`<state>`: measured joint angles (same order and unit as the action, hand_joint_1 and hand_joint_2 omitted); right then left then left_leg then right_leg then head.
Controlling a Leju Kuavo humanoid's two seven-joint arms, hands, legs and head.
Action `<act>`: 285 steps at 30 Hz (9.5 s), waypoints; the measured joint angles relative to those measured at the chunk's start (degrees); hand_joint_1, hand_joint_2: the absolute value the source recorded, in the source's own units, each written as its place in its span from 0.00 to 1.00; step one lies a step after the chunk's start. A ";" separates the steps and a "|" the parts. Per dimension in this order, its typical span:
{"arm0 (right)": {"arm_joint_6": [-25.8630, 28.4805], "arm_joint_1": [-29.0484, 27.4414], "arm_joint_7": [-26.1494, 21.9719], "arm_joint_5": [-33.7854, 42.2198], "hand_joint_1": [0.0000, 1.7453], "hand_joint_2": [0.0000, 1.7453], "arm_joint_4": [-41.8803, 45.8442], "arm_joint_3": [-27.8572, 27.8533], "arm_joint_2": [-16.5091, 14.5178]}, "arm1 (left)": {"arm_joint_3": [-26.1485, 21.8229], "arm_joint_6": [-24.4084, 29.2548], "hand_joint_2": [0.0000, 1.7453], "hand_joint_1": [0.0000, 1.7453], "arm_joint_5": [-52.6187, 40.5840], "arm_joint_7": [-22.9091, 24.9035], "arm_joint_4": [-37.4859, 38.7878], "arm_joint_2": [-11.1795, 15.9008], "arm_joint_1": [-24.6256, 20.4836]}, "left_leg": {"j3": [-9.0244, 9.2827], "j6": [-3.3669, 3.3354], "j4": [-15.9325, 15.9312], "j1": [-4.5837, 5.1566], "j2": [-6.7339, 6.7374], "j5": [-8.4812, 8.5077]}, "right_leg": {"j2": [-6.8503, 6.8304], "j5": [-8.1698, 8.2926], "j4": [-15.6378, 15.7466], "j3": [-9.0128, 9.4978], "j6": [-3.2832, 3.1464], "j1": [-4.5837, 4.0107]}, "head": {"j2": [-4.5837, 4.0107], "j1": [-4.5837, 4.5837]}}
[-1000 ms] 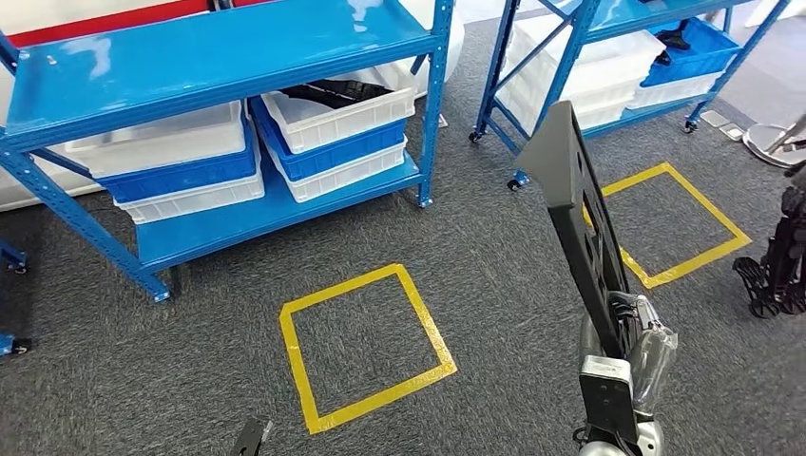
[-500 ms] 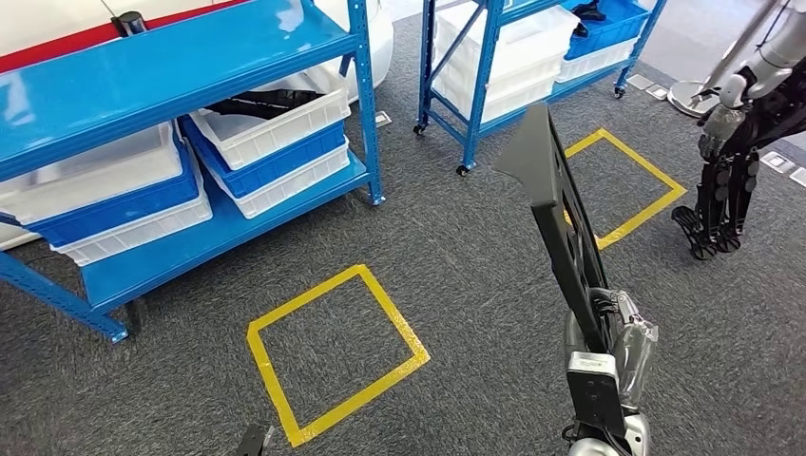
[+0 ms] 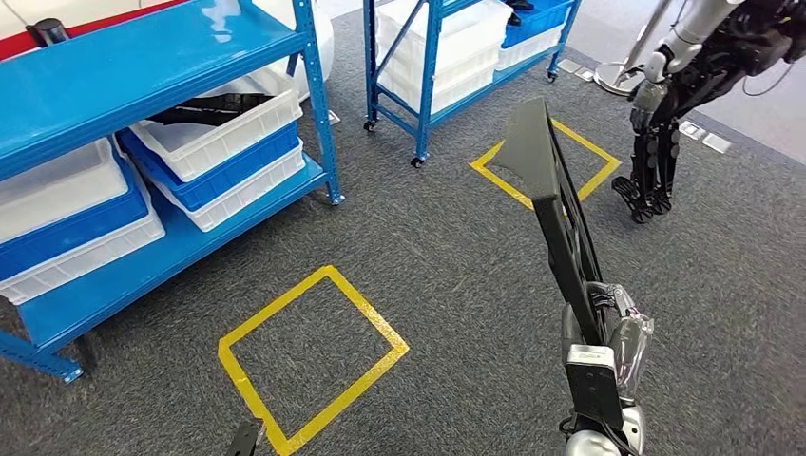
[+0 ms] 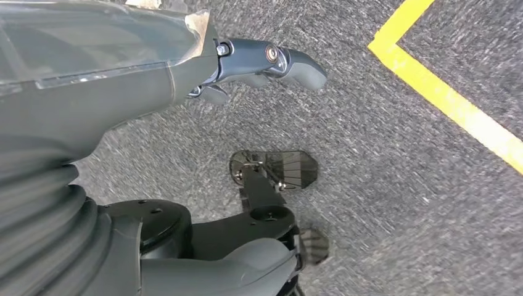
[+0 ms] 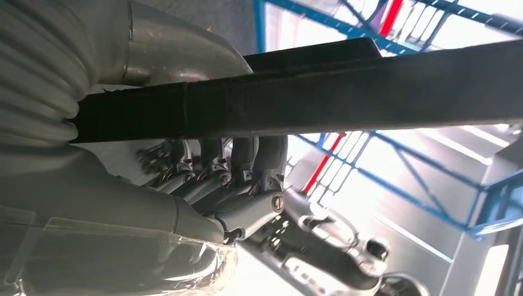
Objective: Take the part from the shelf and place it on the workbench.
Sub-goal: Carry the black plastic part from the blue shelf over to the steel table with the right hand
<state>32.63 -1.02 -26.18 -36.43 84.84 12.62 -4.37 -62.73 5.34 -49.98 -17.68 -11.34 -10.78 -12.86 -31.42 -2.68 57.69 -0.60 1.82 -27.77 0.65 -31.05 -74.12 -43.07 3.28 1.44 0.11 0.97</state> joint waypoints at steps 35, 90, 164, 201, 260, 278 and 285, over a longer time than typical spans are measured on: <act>0.56 1.70 -0.86 0.86 1.00 1.00 -2.64 0.23 -0.94 | 0.08 2.60 1.00 0.00 -0.62 -1.68 -0.02 -0.04 -0.47 | -0.11 0.35 0.47 0.31 2.78 -0.40 | -3.33 4.76 13.36 7.24 0.57 -0.66 | 0.00 -0.15; -1.31 1.84 -2.04 2.16 1.00 1.00 -3.49 0.14 -2.85 | 1.09 1.75 1.00 0.00 -0.93 -0.64 -0.02 -0.28 -0.74 | -1.20 -0.01 0.16 0.02 -2.58 0.98 | 1.33 2.66 9.01 4.14 -0.89 -0.88 | 0.00 0.44; -3.17 0.08 -0.85 0.83 1.00 1.00 -3.90 -1.07 -3.08 | 1.05 2.29 1.00 0.00 0.37 0.80 -0.04 -0.30 -0.22 | 0.25 2.11 -0.08 0.08 5.05 -0.11 | -3.21 5.91 16.88 9.26 -0.89 -1.19 | 0.00 -0.19; -2.63 1.46 -1.11 -0.01 1.00 1.00 -5.68 -1.25 -3.18 | 0.92 1.50 1.00 0.00 1.98 1.26 -0.07 -0.02 0.23 | -6.98 3.40 14.94 -0.48 -1.80 -7.19 | -0.29 7.13 17.71 9.14 -2.59 -0.39 | 0.00 0.54; -2.73 1.93 -0.85 -1.54 1.00 1.00 -5.58 -1.24 -3.37 | 0.68 -0.38 1.00 0.00 2.81 1.07 -0.04 0.17 0.34 | 4.43 1.29 -0.76 0.14 -2.26 -4.19 | -1.52 8.40 16.12 5.12 -0.07 -0.89 | 0.00 -0.67; -3.57 3.44 -0.90 -1.91 1.00 1.00 -6.70 -0.33 -4.00 | -0.69 0.16 1.00 0.00 3.86 0.80 -0.04 0.48 0.91 | -4.49 0.59 0.79 0.16 -2.08 3.82 | 0.26 0.18 13.50 15.90 -0.71 -1.13 | 0.00 0.83; -3.51 3.27 -0.86 -2.01 1.00 1.00 -7.10 -0.08 -3.94 | -0.87 0.21 1.00 0.00 3.86 0.92 -0.04 0.55 1.05 | 1.47 -0.01 -0.11 0.03 -2.81 -0.58 | -0.15 -6.13 3.14 2.03 -0.90 -0.92 | 0.00 0.57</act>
<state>29.12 2.25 -27.05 -38.44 77.73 12.54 -8.31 -63.60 5.55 -46.12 -16.76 -11.39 -10.22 -11.81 -29.95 -2.69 57.57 -0.56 -0.99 -28.35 0.49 -37.17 -70.99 -41.04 2.37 0.51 0.11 1.55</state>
